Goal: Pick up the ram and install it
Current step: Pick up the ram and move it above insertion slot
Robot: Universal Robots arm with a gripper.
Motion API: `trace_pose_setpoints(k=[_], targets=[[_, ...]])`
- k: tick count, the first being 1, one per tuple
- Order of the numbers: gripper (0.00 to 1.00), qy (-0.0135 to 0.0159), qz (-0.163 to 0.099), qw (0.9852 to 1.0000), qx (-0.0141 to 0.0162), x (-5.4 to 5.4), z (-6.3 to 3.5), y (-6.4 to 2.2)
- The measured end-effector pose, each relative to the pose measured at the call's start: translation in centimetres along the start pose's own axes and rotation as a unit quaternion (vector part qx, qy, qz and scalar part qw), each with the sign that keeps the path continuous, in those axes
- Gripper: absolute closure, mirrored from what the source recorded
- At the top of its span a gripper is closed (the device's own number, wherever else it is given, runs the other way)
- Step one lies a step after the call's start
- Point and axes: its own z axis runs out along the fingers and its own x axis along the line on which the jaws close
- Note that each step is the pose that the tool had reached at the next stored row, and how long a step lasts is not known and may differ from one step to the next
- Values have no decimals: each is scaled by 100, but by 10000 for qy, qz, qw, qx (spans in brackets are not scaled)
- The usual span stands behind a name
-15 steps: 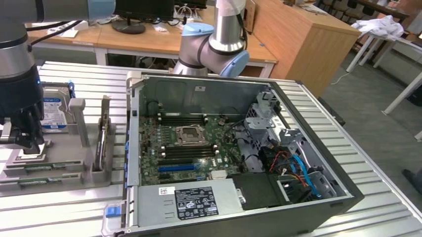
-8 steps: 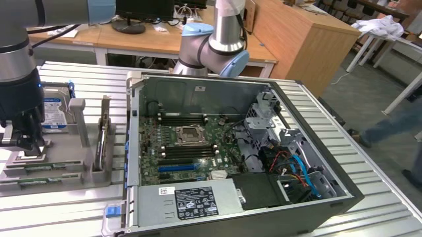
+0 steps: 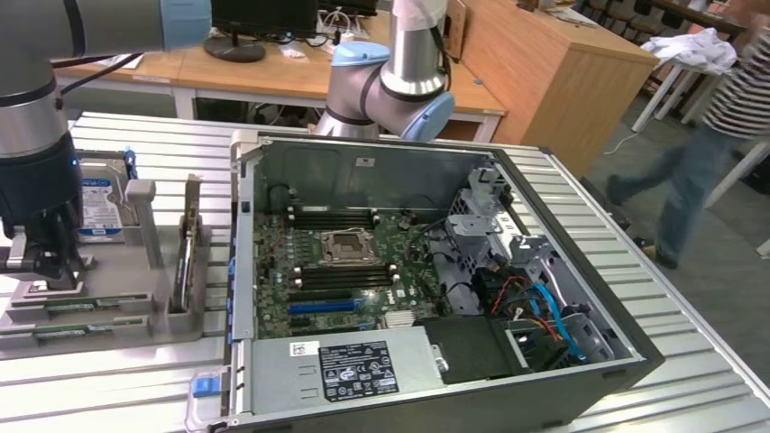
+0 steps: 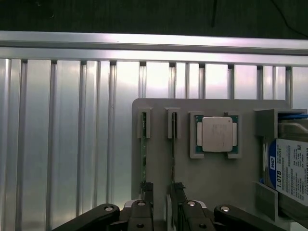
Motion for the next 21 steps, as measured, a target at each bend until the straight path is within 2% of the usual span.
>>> trace_pose_setpoints(k=[21], targets=[[71, 0, 0, 10000, 0, 1, 162, -6]])
